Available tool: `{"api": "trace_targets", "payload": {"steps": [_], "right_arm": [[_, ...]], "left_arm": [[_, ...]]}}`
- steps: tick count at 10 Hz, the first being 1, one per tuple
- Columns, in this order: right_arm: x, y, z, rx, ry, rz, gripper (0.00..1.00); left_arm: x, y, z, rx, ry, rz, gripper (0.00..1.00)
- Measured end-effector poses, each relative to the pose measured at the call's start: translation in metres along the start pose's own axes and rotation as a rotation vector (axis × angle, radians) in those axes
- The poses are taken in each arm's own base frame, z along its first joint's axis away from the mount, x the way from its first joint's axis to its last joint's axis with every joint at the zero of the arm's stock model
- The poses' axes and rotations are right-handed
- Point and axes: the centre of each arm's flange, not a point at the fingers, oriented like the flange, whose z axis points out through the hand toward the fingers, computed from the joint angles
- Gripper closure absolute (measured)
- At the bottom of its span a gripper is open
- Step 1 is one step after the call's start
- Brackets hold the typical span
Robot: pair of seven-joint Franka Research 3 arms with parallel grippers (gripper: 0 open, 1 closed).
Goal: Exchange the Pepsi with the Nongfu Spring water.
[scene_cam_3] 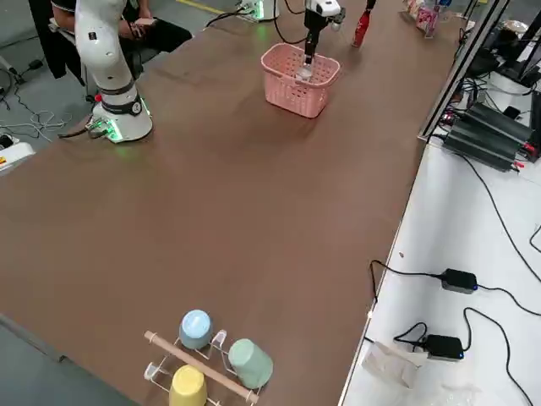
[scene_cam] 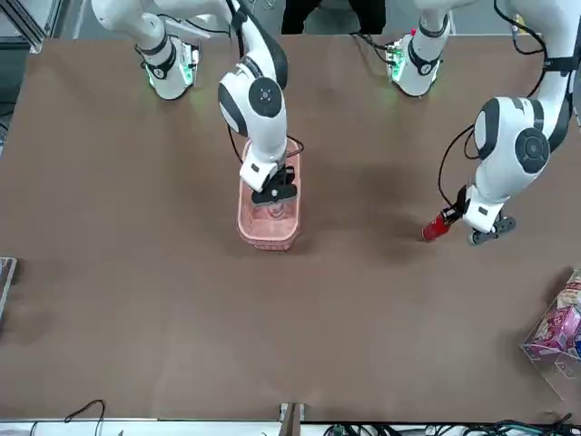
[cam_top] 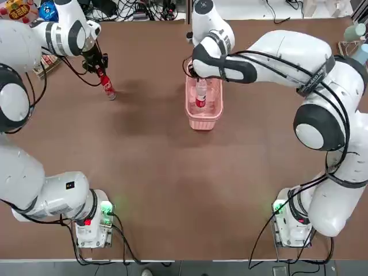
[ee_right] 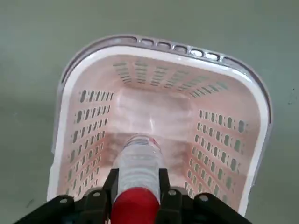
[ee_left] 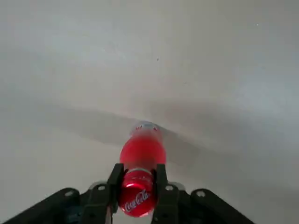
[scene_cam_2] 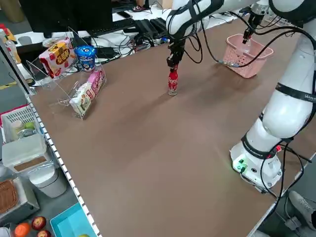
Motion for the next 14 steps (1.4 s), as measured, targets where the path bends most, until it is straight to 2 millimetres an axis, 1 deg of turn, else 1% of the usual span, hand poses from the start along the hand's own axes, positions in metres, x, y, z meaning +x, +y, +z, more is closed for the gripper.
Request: {"api": "trace_targets", "payload": {"steps": [1,2,3,4,5,6,7,8,9,10,11,12,13,14], "right_arm": [[0.000,0.000,0.000,0.000,0.000,0.000,0.62],[0.000,0.000,0.000,0.000,0.000,0.000,0.60],[0.000,-0.001,0.000,0.000,0.000,0.001,0.50],[-0.001,-0.001,0.000,0.000,0.000,0.001,0.33],[0.000,-0.001,0.001,-0.001,-0.001,0.002,0.19],[0.000,0.000,0.001,-0.002,-0.001,0.004,0.04],[0.002,0.003,0.001,-0.005,-0.001,0.012,0.00],[0.008,0.010,-0.002,-0.007,0.005,0.031,0.00],[0.016,0.020,-0.011,0.000,0.019,0.066,0.00],[0.029,0.037,-0.029,0.017,0.045,0.117,0.00],[0.044,0.063,-0.058,0.039,0.076,0.186,0.00],[0.060,0.100,-0.093,0.046,0.090,0.263,0.00],[0.076,0.147,-0.126,0.041,0.085,0.339,0.00],[0.090,0.197,-0.149,0.035,0.080,0.407,0.00]], "left_arm": [[0.000,0.000,-0.001,-0.001,0.002,0.000,0.59],[0.001,0.000,-0.001,-0.001,0.003,0.000,0.56],[0.001,0.000,-0.003,-0.002,0.006,0.000,0.49],[0.001,0.001,-0.006,-0.002,0.009,0.001,0.45],[0.002,0.003,-0.013,0.001,0.009,0.004,0.39],[0.004,0.007,-0.029,0.007,0.006,0.012,0.33],[0.009,0.014,-0.057,0.013,0.002,0.035,0.22],[0.016,0.021,-0.097,0.021,-0.003,0.074,0.18],[0.021,0.023,-0.141,0.026,-0.006,0.118,0.18],[0.023,0.025,-0.180,0.026,-0.002,0.153,0.15],[0.022,0.031,-0.214,0.022,0.012,0.182,0.11],[0.018,0.042,-0.241,0.014,0.032,0.205,0.08],[0.011,0.055,-0.260,0.007,0.047,0.228,0.01],[0.006,0.065,-0.275,0.002,0.059,0.247,0.00]]}}
